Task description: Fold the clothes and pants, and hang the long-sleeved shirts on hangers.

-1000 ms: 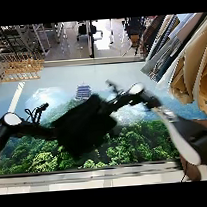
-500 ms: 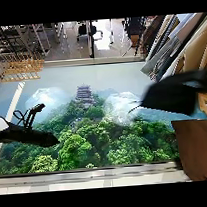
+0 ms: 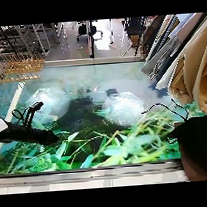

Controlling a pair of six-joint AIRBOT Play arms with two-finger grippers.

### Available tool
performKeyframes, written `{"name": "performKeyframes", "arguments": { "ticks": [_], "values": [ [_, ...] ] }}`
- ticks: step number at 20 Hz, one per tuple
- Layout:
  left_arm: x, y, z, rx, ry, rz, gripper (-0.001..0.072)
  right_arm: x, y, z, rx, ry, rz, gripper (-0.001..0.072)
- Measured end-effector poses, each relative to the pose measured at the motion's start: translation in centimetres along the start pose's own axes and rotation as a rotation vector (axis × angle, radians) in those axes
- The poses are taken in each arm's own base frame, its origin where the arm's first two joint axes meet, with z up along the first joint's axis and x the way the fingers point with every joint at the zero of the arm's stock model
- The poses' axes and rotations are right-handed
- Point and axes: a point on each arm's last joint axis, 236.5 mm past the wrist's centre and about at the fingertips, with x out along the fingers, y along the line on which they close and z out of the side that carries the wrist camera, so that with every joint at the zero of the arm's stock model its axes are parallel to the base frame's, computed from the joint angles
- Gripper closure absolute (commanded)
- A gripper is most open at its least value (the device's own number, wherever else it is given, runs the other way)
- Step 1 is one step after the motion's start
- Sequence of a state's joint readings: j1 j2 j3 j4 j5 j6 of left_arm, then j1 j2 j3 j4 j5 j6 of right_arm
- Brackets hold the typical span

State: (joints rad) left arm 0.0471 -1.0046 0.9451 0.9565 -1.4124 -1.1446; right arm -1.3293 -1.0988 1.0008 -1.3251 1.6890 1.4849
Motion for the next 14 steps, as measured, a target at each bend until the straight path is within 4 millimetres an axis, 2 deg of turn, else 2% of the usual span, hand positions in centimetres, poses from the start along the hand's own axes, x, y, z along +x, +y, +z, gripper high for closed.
{"name": "performKeyframes", "arguments": {
  "ticks": [1, 3, 5, 6, 7, 8, 9, 10, 11, 12, 13, 14],
  "values": [
    [0.0, 0.0, 0.1, 0.0, -0.005, 0.002, 0.0696, 0.9, -2.1, -1.0, 0.037, 0.039, -0.064, -0.0008],
    [0.0, 0.1, 0.3, 0.001, -0.011, 0.005, 0.0697, 1.6, -4.9, -1.3, 0.079, 0.049, -0.157, 0.0018],
    [0.0, 0.3, 0.2, 0.029, -0.009, 0.015, 0.0696, 0.5, -5.8, -0.5, 0.093, 0.009, -0.195, 0.002],
    [-0.1, 0.8, 0.1, 0.049, 0.0, 0.038, 0.0697, -0.6, -5.7, 0.6, 0.092, -0.042, -0.194, 0.002],
    [-0.4, 1.7, -0.2, 0.065, 0.017, 0.08, 0.0696, -1.6, -4.5, 1.8, 0.082, -0.098, -0.155, 0.0021],
    [-0.8, 3.2, -0.7, 0.071, 0.045, 0.148, 0.0697, -2.8, -2.6, 3.3, 0.063, -0.163, -0.088, 0.0038],
    [-1.7, 5.2, -1.2, 0.052, 0.071, 0.246, 0.0696, -4.0, -0.1, 4.8, 0.036, -0.235, -0.006, 0.0121],
    [-2.9, 7.4, -1.5, 0.021, 0.091, 0.356, 0.0696, -5.0, 3.3, 6.0, -0.017, -0.295, 0.099, 0.0168],
    [-4.6, 9.8, -2.0, -0.024, 0.106, 0.481, 0.0696, -5.8, 6.7, 6.5, -0.095, -0.326, 0.191, 0.0173],
    [-6.5, 11.9, -2.2, -0.066, 0.105, 0.604, 0.0696, -6.2, 10.2, 6.3, -0.192, -0.338, 0.264, 0.0214],
    [-8.3, 13.5, -2.3, -0.097, 0.097, 0.707, 0.0696, -5.8, 13.2, 5.5, -0.295, -0.328, 0.3, 0.0264],
    [-9.9, 14.6, -2.4, -0.12, 0.085, 0.788, 0.0696, -4.9, 15.5, 4.4, -0.391, -0.301, 0.31, 0.0358]
  ]
}}
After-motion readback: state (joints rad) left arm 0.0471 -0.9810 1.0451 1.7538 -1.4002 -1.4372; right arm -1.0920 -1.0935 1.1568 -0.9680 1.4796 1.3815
